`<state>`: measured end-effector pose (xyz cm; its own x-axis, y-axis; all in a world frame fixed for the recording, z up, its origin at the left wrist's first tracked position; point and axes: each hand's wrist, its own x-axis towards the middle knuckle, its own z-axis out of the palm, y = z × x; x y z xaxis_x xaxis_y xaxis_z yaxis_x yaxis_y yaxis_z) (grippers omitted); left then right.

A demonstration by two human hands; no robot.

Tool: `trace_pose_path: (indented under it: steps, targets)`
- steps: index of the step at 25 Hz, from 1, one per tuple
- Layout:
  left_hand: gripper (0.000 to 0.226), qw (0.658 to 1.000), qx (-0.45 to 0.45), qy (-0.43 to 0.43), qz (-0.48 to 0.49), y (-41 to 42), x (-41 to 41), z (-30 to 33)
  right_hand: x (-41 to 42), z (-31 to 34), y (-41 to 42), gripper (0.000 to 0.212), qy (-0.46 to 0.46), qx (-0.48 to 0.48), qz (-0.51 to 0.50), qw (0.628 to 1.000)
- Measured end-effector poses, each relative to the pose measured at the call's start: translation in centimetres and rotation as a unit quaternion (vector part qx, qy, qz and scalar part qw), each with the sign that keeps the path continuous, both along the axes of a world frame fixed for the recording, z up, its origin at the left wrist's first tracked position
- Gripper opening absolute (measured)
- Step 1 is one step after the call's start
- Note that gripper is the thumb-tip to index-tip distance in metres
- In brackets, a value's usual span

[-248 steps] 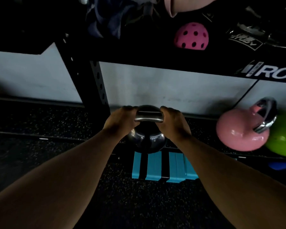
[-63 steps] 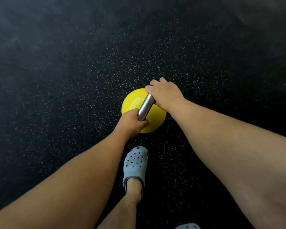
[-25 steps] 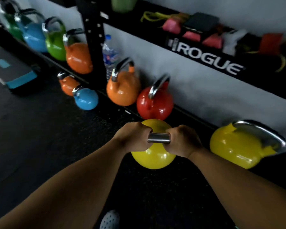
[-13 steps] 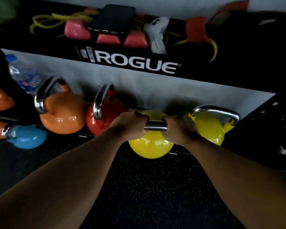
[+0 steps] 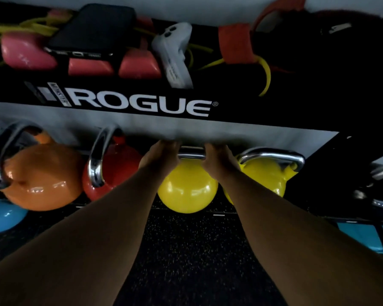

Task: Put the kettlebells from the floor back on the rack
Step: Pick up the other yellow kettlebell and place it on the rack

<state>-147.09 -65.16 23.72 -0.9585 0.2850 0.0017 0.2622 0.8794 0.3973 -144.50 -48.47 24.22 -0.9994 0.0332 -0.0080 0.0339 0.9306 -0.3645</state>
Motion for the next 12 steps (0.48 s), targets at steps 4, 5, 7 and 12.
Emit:
trace_pose_path:
  steps: [4, 5, 7, 12]
  targets:
    - [0.031, 0.999, 0.031, -0.011, 0.039, 0.9, -1.5, -0.3, -1.9, -1.2, 0.3, 0.025, 0.007, -0.006, -0.011, 1.000]
    - [0.033, 0.999, 0.029, -0.010, 0.032, 0.9, -1.6, -0.3, -2.2, -1.4, 0.5, 0.027, 0.012, 0.002, -0.002, 1.000]
    - [0.033, 0.999, 0.027, -0.007, 0.017, 0.7, -1.6, -0.4, -2.3, -1.7, 0.8, 0.031, 0.015, 0.004, 0.006, 1.000]
    - [0.041, 1.000, 0.018, -0.013, 0.014, 1.0, -1.7, 0.1, -1.9, -0.8, 1.0, 0.036, 0.003, 0.005, 0.028, 1.000]
